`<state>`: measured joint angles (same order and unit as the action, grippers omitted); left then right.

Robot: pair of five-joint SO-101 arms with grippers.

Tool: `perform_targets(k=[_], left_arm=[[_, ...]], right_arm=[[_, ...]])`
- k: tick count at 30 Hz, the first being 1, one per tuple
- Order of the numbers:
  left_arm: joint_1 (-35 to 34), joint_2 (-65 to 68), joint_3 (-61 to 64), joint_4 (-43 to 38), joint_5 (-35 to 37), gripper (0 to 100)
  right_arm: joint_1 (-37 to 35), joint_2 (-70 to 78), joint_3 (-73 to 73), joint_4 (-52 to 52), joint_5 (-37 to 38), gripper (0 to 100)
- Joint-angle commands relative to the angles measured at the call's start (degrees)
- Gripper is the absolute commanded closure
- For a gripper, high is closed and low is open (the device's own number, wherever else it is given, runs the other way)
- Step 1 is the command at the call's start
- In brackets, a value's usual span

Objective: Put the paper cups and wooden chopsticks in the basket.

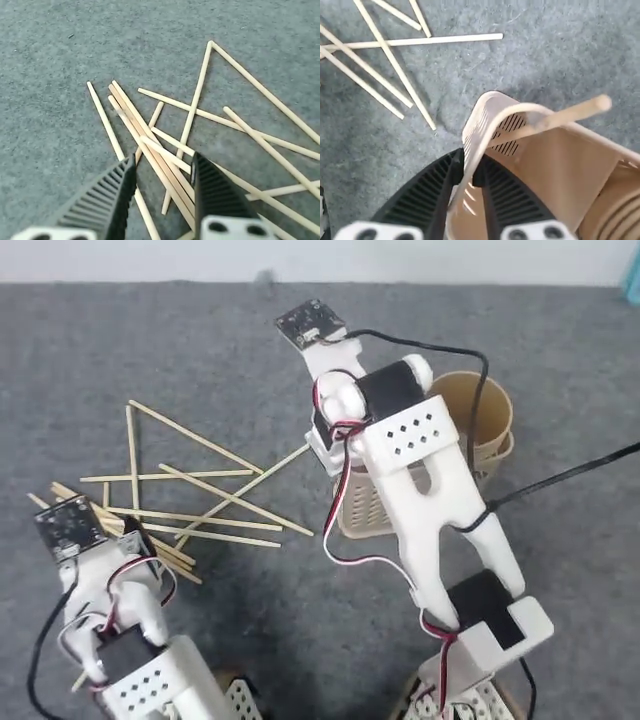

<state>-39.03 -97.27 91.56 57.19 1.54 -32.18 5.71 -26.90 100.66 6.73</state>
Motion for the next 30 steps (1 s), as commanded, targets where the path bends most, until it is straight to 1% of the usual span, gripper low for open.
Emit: perform_targets(k=[1,5,10,19,23,30], left_arm=[[0.18,-0.09,-0.22,-1.67,-0.53,83],[0.18,-0.09,-0.22,-1.67,-0.53,83],[0.18,-0.09,-0.22,-1.67,-0.53,83],[0.18,-0.09,-0.22,-1.58,-0.62,83],[0.18,-0.09,-0.22,-1.58,-2.29,83],[0.26,-0.09,0.13,-1.85,-2.37,83]], right_arm=[[0.31,-0.4,-6.15,1.27,-0.35,99.1],[-1.01,-0.4,-8.7,0.13,-0.62,99.1],[-2.77,0.75,-8.88,-2.86,-2.9,99.1],[-2.77,6.46,-8.97,-11.47,-2.9,99.1],[-2.68,6.73,-8.97,-14.81,-3.08,99.1],[-2.68,4.53,-8.97,-18.51,-3.69,99.1]])
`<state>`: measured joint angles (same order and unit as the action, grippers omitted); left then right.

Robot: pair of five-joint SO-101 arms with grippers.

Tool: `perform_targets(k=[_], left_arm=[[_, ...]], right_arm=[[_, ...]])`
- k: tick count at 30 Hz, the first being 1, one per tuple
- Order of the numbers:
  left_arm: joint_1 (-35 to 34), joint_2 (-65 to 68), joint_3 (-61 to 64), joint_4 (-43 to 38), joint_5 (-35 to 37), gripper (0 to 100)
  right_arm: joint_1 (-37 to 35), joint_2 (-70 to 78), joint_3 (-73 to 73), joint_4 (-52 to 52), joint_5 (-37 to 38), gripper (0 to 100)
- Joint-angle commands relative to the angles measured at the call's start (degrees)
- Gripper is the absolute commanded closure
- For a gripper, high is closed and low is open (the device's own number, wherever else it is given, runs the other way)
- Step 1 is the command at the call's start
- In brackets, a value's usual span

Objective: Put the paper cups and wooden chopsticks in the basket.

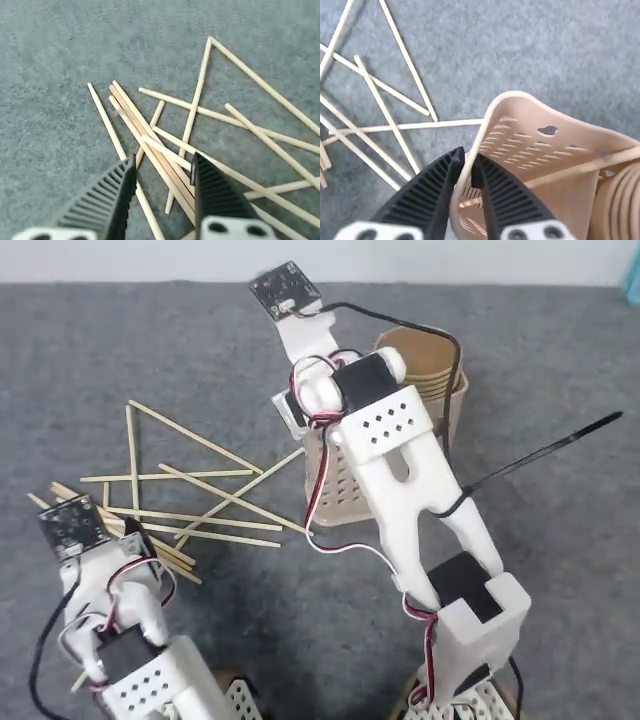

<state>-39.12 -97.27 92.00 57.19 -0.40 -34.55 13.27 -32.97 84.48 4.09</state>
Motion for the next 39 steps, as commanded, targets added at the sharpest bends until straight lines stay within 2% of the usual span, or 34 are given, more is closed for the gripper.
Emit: perform_targets(k=[1,17,25,32,39], left_arm=[[0.35,-0.09,-0.31,-1.85,-0.44,83],[1.85,-0.09,-0.13,-1.85,-0.53,83],[1.85,-0.09,-0.13,-1.93,-0.53,83],[1.85,-0.09,-0.04,-2.9,-0.53,83],[1.85,-0.09,-0.04,-2.99,-0.53,83]], right_arm=[[-0.04,-3.47,-2.9,-2.68,-2.02,99.1],[-0.13,-4.26,-2.73,-1.1,-6.33,98.6],[-0.48,-4.79,-2.73,3.03,-6.15,87.2],[-0.48,-6.37,-5.89,5.49,-5.98,82.0],[-0.22,-7.08,-9.23,7.78,-4.57,81.7]])
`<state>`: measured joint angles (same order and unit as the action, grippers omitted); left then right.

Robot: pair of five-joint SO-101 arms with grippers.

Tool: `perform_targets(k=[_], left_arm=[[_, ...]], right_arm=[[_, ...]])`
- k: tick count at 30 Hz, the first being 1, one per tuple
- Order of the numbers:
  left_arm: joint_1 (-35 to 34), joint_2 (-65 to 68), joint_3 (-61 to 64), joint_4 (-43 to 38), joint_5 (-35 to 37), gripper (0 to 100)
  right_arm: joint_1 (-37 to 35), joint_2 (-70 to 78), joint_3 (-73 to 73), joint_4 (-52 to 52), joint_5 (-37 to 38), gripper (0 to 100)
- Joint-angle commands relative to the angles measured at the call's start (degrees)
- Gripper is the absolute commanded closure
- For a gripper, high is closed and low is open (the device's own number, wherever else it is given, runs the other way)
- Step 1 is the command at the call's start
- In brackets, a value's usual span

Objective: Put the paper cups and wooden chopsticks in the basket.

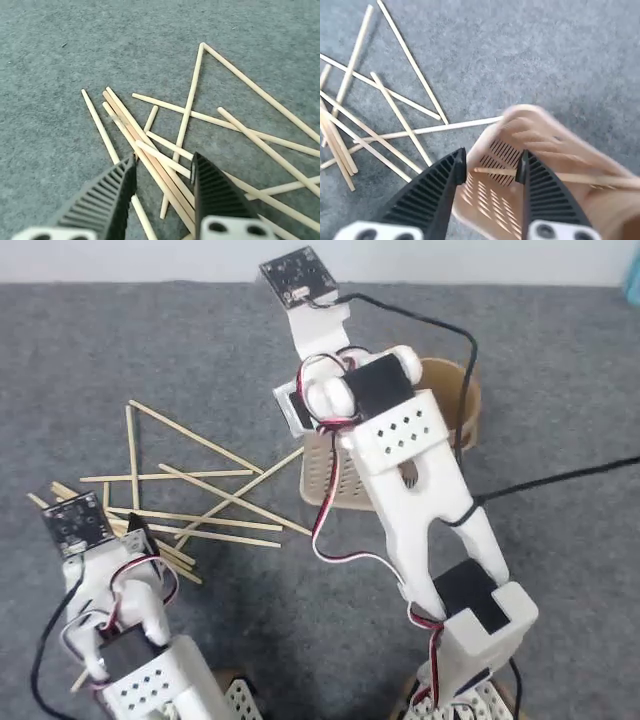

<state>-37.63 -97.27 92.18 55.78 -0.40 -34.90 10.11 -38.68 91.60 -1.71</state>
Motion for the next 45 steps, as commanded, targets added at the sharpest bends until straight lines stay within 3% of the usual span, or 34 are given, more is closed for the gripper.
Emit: perform_targets(k=[1,13,16,22,26,33,45], left_arm=[[0.35,-0.09,-0.22,-1.58,-0.53,83],[0.35,-0.09,-0.22,-1.58,-0.53,83],[0.0,-0.09,-0.31,-1.67,-0.53,83],[-0.18,-0.09,-0.75,-1.67,-0.26,83],[-5.71,-0.09,-2.68,-1.67,1.23,83],[-15.12,0.44,-4.97,-3.96,3.96,83],[-21.01,2.64,-6.11,-3.69,0.97,83]], right_arm=[[0.13,-3.91,-3.52,0.66,1.23,81.7],[-0.4,-4.7,-3.43,-3.03,0.79,81.8],[-3.56,-6.9,-3.43,-2.95,1.76,81.8],[-15.34,-9.19,-3.16,-2.15,18.2,81.8],[-20.53,-7.25,-2.46,-2.24,22.24,81.8],[-20.7,2.86,-2.46,-2.42,22.42,81.8],[-19.38,16.31,-2.73,-11.21,22.42,81.8]])
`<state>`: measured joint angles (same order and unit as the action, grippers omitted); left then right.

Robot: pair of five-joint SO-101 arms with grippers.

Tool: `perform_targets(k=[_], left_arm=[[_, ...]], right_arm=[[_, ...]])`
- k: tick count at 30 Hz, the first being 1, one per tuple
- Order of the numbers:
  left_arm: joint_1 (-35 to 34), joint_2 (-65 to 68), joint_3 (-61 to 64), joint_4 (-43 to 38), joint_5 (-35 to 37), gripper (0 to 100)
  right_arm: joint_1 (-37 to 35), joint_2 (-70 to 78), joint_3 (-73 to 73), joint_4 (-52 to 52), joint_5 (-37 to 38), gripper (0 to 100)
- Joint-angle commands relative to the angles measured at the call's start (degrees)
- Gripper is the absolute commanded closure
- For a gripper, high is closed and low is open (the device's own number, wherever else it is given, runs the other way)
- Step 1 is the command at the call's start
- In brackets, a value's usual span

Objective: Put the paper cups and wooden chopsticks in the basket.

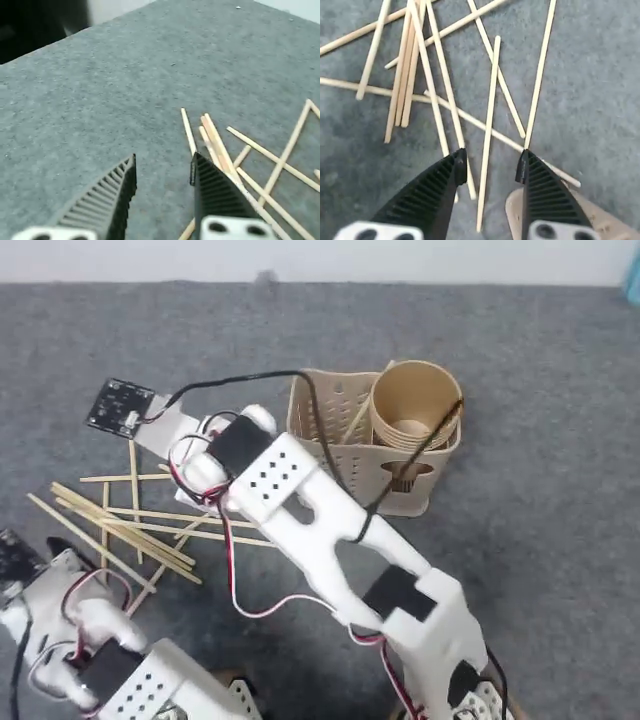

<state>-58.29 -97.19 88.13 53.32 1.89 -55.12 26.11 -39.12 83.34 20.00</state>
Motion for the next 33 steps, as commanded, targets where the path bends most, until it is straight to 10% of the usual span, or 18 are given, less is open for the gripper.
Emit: perform_targets(k=[1,16,33], left_arm=[[-0.26,4.4,-1.98,-1.41,-1.32,83],[2.9,46.95,-13.05,-14.59,-1.23,83],[2.46,52.13,-15.52,-17.05,2.11,83]], right_arm=[[0.84,1.1,-2.29,-4.09,0.7,81.8],[1.8,15.87,-2.29,-20.0,0.79,81.8],[3.12,21.67,-2.29,-28.62,0.35,81.8]])
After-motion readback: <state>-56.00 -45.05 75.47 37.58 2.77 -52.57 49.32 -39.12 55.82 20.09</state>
